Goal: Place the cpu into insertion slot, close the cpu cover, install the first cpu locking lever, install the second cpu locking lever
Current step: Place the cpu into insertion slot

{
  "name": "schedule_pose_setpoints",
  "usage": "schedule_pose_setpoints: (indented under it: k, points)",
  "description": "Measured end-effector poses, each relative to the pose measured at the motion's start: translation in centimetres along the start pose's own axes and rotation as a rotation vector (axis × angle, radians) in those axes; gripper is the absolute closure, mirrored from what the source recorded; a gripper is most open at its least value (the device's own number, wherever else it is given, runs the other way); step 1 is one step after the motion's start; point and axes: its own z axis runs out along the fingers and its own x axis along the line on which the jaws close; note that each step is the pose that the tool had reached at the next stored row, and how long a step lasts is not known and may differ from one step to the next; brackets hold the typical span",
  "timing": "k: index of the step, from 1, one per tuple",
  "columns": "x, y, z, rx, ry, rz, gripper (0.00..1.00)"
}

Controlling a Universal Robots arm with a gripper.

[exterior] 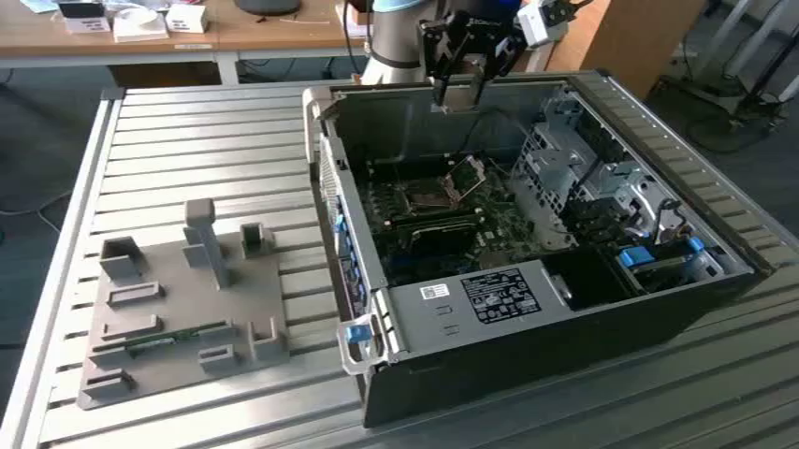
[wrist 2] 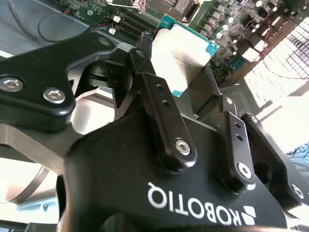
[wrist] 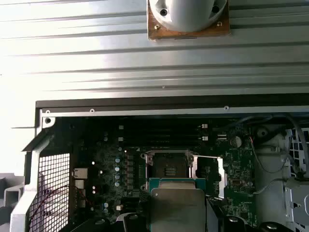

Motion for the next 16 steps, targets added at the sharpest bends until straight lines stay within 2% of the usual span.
schedule_pose_setpoints:
  k: [16]
  points:
    - [-0.01,-0.02,0.28,-0.0003,-0.0001,0.0,0.46]
